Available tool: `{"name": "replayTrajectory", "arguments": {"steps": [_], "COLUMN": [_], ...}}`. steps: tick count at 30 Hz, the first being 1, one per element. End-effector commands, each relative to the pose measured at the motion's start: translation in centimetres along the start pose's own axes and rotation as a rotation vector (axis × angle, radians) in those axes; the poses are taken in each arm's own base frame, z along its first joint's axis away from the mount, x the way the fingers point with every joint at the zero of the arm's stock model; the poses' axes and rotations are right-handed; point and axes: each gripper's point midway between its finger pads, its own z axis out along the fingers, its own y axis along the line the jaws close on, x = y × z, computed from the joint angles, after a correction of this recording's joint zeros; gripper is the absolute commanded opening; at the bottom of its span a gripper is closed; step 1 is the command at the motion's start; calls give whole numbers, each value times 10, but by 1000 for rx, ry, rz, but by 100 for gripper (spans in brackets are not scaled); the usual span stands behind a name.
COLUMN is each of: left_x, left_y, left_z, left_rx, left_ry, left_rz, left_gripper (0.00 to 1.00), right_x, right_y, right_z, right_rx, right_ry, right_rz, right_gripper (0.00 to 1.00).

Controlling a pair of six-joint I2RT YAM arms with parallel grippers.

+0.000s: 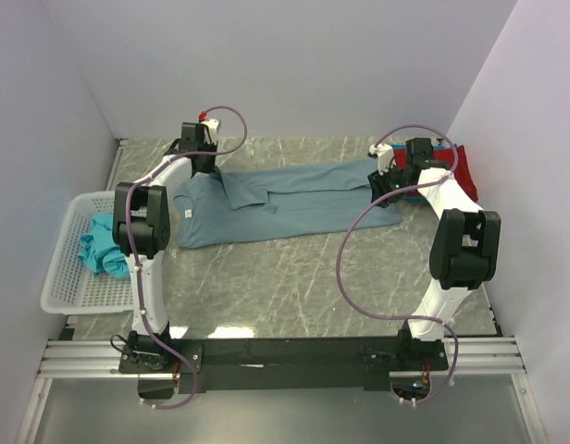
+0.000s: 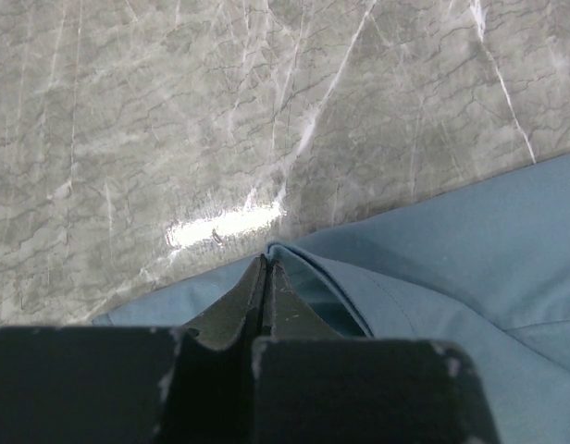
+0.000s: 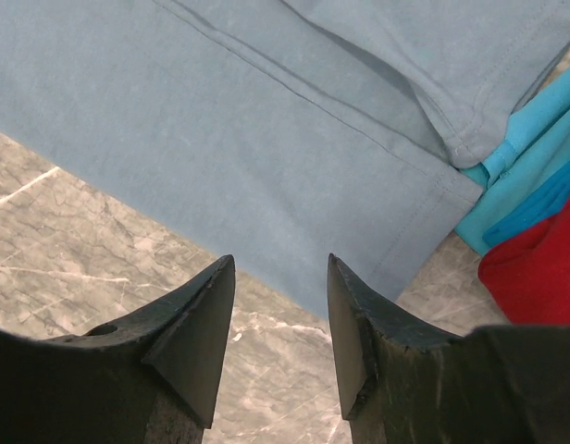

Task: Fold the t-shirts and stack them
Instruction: Fold the tshirt

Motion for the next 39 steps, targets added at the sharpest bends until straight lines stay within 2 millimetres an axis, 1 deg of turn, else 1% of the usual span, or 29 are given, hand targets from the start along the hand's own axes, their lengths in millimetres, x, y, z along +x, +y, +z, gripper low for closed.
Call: {"name": "replayTrajectory", "arguments": {"steps": [1, 5, 6, 9, 13, 14, 16, 17, 18, 20, 23, 24, 25, 27, 28, 30, 31, 37, 38, 39], "left_x": [-22, -30, -37, -46, -52, -56, -56, -61, -58, -59, -64, -57, -61, -61, -66, -67, -74, -80, -81, -82], "left_y": [3, 4, 5, 4, 5, 5, 6, 7, 7, 7, 8, 8, 8, 9, 10, 11, 11, 9, 10, 11], "left_z": [-10, -11, -13, -15, -18, -21, -24, -28, -28, -32, -44, -43, -46, -51, -52, -56, -56, -51, -48, -47], "left_rx": [1, -5, -4, 0, -2, -3, -8, -11, -12, -15, -21, -22, -24, -29, -32, -36, -39, -32, -35, -39], "left_ry": [-59, -75, -88, -108, -122, -134, -137, -153, -150, -159, -191, -185, -209, -230, -256, -265, -292, -295, -293, -294], "left_rz": [-9, -5, -3, -4, 0, 1, 4, 6, 9, 7, 4, 5, 4, 24, 32, 55, 61, 80, 80, 78], "left_gripper": [1, 1, 1, 1, 1, 1, 1, 1, 1, 1, 1, 1, 1, 1, 1, 1, 1, 1, 2, 7], "right_x": [-9, -8, -9, -8, -8, -9, -9, -9, -9, -9, -10, -10, -10, -10, -10, -11, -10, -9, -9, -8], "right_y": [6, 7, 7, 8, 9, 9, 10, 11, 11, 12, 12, 13, 13, 13, 14, 14, 14, 14, 14, 15], "right_z": [-6, -5, -5, -4, -4, -4, -3, -3, -2, -2, -2, -2, -2, -2, -2, -2, -3, -1, -1, -1], "right_rx": [-7, -12, -12, -14, -16, -15, -17, -19, -21, -23, -23, -23, -24, -25, -25, -26, -27, -31, -32, -34], "right_ry": [-26, -24, -25, -21, -19, -20, -20, -18, -17, -16, -17, -17, -17, -18, -18, -20, -20, -14, -13, -14], "right_rz": [-23, -24, -25, -26, -31, -33, -35, -37, -38, -38, -40, -42, -44, -43, -43, -43, -42, -43, -42, -40], "right_gripper": [52, 52, 52, 52, 52, 52, 53, 53, 53, 53, 53, 53, 53, 53, 53, 53, 53, 53, 53, 53]}}
